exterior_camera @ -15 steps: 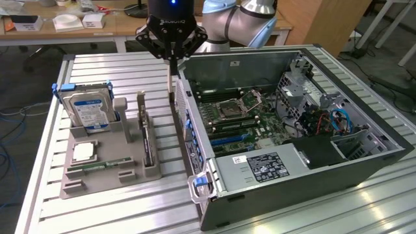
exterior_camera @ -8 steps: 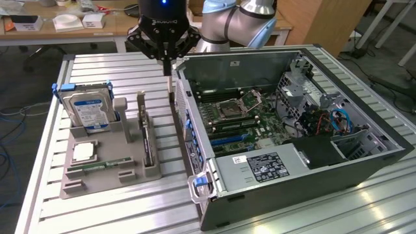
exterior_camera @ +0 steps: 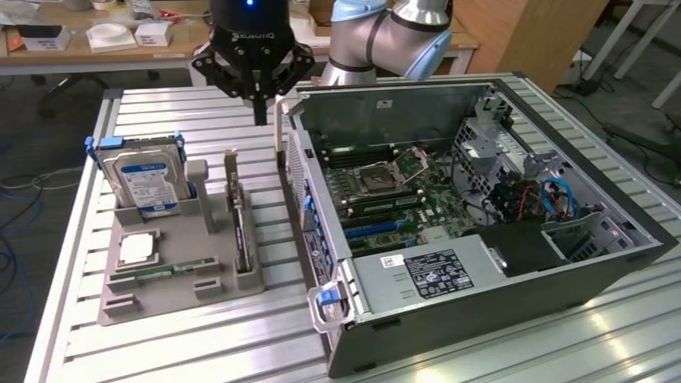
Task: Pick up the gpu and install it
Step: 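Reach for the gpu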
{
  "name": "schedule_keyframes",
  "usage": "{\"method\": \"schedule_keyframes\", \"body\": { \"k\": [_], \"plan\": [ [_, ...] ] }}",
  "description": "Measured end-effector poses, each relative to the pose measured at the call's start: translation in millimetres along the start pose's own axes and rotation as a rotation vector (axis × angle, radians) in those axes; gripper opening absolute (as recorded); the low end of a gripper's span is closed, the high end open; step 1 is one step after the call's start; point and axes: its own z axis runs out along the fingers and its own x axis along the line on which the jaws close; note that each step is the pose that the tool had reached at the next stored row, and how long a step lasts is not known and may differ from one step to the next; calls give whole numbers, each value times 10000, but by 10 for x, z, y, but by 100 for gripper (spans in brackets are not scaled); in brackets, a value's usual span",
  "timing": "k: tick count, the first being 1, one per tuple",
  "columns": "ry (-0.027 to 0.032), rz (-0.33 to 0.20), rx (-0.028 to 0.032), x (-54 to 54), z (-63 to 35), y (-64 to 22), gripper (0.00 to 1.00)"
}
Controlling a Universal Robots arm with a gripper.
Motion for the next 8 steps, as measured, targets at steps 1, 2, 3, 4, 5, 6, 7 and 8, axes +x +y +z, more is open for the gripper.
{"method": "schedule_keyframes", "body": {
  "k": [1,2,3,4,5,6,7,8],
  "plan": [
    [0,0,0,20,-1,-1,10],
    [0,0,0,40,-1,-3,10],
    [0,0,0,60,-2,-4,10],
    [-1,1,0,85,-2,-6,10],
    [0,1,0,110,-3,-8,10],
    [0,1,0,133,-4,-10,10],
    [0,1,0,156,-4,-12,10],
    [0,0,0,179,-5,-13,10]
  ]
}}
